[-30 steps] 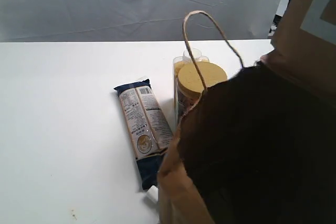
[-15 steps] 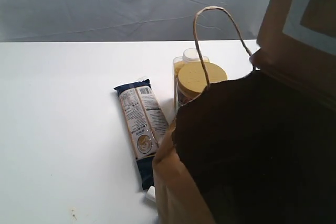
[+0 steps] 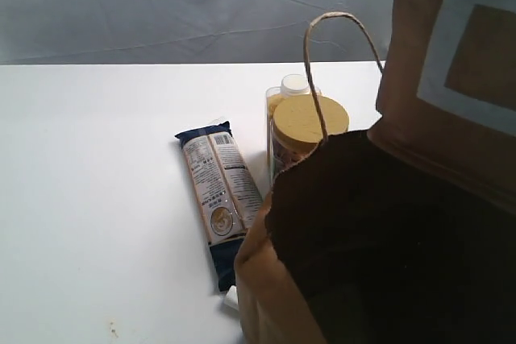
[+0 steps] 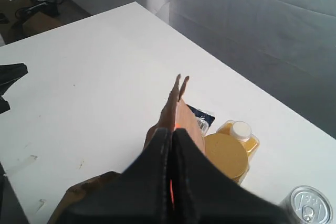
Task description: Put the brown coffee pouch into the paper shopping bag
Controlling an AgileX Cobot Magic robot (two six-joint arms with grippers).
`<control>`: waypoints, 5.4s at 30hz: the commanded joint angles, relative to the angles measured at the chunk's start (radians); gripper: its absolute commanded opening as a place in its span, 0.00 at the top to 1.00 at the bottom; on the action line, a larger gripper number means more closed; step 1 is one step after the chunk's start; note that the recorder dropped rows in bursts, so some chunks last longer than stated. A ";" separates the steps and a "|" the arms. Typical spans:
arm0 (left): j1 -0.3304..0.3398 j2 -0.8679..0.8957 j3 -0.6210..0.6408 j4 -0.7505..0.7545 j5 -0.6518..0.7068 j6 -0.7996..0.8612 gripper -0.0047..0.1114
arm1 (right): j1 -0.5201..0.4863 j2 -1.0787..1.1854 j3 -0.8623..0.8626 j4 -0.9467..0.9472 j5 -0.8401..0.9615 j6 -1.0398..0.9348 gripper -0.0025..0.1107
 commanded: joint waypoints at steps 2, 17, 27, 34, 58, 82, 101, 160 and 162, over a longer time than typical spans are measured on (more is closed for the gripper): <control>0.003 -0.003 0.004 0.005 -0.005 -0.003 0.96 | 0.000 -0.043 0.112 0.038 -0.034 -0.009 0.98; 0.003 -0.003 0.004 0.005 -0.005 -0.003 0.96 | 0.000 -0.096 0.397 0.093 -0.034 -0.048 0.98; 0.003 -0.003 0.004 0.005 -0.005 -0.003 0.96 | 0.000 -0.096 0.419 0.095 -0.034 -0.051 0.61; 0.003 -0.003 0.004 0.005 -0.005 -0.003 0.96 | 0.000 -0.110 0.343 0.077 -0.034 -0.076 0.91; 0.003 -0.003 0.004 0.005 -0.005 -0.003 0.96 | -0.045 -0.778 1.117 -0.456 -0.591 0.512 0.98; 0.003 -0.003 0.004 0.005 -0.005 -0.003 0.96 | -0.291 -0.923 1.591 -0.497 -1.162 0.390 0.98; 0.003 -0.003 0.004 0.005 -0.005 -0.003 0.96 | -0.289 -0.973 1.591 -0.526 -1.111 0.401 0.98; 0.003 -0.003 0.004 0.005 -0.005 -0.003 0.96 | -0.399 -0.973 1.591 -0.526 -1.111 0.401 0.98; 0.003 -0.003 0.004 0.005 -0.005 -0.003 0.96 | -0.399 -0.973 1.591 -0.526 -1.111 0.401 0.98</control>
